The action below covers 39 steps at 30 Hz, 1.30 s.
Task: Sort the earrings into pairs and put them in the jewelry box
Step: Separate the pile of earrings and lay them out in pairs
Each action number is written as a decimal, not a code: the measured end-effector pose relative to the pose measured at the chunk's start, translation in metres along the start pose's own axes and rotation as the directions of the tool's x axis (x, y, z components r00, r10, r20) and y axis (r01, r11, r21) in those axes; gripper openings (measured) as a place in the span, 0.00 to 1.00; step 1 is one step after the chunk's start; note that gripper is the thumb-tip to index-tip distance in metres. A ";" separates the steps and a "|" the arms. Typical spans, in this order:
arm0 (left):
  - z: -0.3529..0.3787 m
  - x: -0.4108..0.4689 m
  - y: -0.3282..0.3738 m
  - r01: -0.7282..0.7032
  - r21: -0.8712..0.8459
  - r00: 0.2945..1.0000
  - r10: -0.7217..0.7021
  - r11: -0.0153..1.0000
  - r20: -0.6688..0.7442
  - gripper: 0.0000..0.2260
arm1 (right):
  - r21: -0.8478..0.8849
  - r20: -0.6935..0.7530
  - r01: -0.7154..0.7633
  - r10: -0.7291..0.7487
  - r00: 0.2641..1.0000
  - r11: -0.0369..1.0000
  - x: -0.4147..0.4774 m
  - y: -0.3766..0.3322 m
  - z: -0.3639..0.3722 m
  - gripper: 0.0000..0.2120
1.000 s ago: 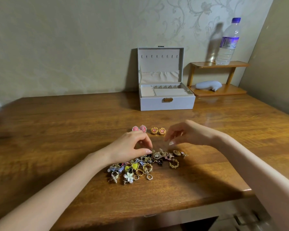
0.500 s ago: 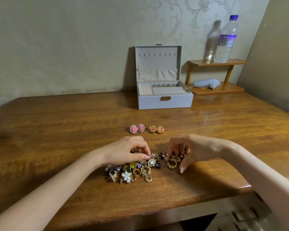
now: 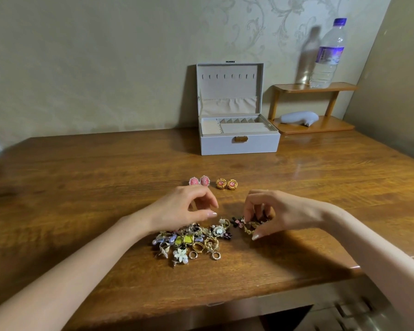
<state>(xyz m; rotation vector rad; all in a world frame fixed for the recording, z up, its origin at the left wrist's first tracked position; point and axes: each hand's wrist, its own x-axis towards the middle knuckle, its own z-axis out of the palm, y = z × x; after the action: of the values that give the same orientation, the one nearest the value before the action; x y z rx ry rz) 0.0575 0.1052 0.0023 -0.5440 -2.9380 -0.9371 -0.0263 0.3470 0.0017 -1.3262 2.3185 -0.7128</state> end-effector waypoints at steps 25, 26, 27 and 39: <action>-0.028 -0.049 -0.013 0.073 -0.085 0.985 -0.059 0.994 0.159 0.05 | 0.254 -0.175 0.077 -0.032 0.984 0.964 0.012 0.002 0.002 0.12; -0.021 -0.047 -0.010 0.051 -0.047 0.989 -0.044 0.998 0.141 0.05 | 0.251 -0.176 0.078 -0.034 0.984 0.965 0.013 0.001 0.002 0.11; -0.014 -0.045 -0.005 0.016 0.001 0.993 -0.016 1.000 0.115 0.06 | 0.248 -0.177 0.079 -0.035 0.984 0.966 0.013 0.000 0.002 0.11; 0.006 -0.027 0.009 -0.155 0.188 0.971 0.114 0.970 0.212 0.11 | 0.239 -0.171 0.071 -0.030 0.985 0.968 0.009 -0.001 0.003 0.09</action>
<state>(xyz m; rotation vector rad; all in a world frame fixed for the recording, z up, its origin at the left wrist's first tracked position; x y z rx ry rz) 0.0862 0.1069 -0.0009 -0.8611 -3.0709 -0.5911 -0.0284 0.3384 -0.0010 -1.2593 2.2375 -1.1258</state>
